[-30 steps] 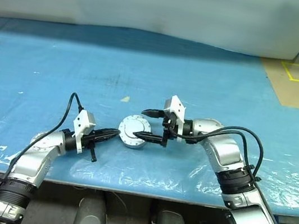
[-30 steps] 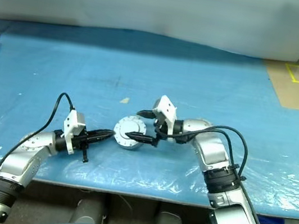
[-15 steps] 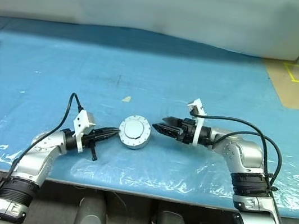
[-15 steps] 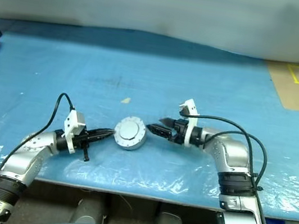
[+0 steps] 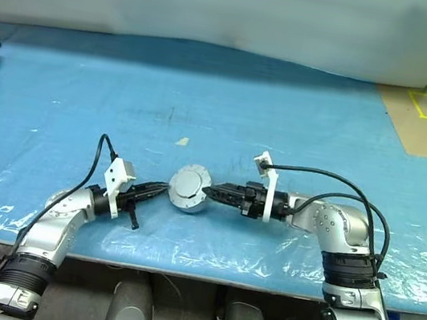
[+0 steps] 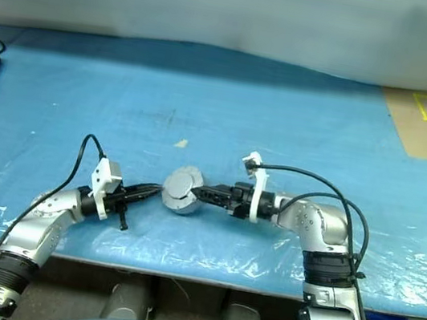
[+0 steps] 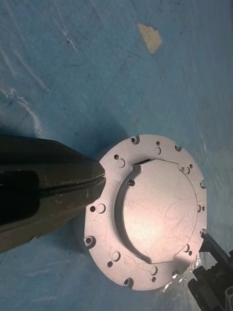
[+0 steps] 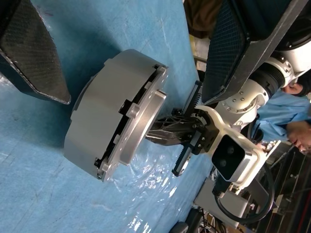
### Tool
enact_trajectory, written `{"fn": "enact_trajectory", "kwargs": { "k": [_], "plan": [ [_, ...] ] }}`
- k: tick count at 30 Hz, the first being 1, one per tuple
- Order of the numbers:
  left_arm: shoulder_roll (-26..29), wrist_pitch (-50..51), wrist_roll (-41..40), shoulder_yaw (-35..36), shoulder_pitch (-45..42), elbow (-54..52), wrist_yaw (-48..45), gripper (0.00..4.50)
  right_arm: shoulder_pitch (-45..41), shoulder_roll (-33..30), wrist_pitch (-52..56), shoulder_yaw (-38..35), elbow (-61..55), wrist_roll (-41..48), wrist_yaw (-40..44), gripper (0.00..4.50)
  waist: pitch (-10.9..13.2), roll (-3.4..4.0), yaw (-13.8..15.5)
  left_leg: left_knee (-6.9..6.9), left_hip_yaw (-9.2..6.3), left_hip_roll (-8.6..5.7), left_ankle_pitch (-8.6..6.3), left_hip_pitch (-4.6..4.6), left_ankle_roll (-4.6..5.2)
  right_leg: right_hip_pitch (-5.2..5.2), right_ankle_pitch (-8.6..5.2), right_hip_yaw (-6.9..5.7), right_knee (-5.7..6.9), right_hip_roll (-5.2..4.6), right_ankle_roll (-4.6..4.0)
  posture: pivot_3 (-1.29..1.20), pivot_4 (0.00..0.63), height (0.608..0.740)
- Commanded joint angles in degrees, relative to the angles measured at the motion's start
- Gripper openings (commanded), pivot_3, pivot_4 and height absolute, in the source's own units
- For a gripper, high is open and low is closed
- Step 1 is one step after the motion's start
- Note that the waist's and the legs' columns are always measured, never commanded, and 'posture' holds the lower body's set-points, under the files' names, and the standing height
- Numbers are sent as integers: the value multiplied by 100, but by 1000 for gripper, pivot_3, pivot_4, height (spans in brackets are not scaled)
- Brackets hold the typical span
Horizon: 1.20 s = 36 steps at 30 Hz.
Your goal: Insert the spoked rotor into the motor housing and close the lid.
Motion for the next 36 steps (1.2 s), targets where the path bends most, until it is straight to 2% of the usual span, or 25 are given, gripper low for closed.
{"fn": "enact_trajectory", "kwargs": {
  "k": [1,4,9,13,25,30,36],
  "plan": [
    [-6,30,81,-26,37,6,11,0,-36,-5,-71,135,-140,-5,-118,4494,0,0,-1,0,0,0,0,0,0,-1,0,0,0,0,0,0,150,740],
    [-6,60,78,-28,42,-52,29,0,-10,-31,-115,277,-83,-107,-209,3928,0,0,-1,0,0,0,1,0,-1,-1,-1,0,0,0,2,0,150,740],
    [-5,157,61,-37,60,-194,72,0,25,-67,-139,359,-110,-140,-252,2187,0,0,-4,0,0,0,1,1,-2,0,-8,0,0,0,14,0,150,740],
    [-3,224,57,-39,62,-272,99,0,-5,-49,-155,346,-30,-148,-291,1277,-1,2,-3,0,0,0,1,3,-2,1,-9,0,2,0,15,0,150,740],
    [25,422,48,-4,173,-581,220,0,-17,52,-122,239,-57,-31,-327,1245,-1,2,-9,0,-1,0,1,4,-2,1,-9,0,2,1,15,0,150,740],
    [-98,1522,-606,253,80,-774,510,0,-182,214,-136,-168,160,92,-479,1245,-1,2,-9,1,-1,-1,1,4,-2,0,-8,0,6,0,15,0,150,740],
    [-117,2081,-888,466,-33,-755,678,0,-497,342,-144,-816,557,380,-622,1245,-1,3,-12,2,-1,-1,1,-3,-3,-5,3,0,5,0,-4,0,150,740]
  ]
}}
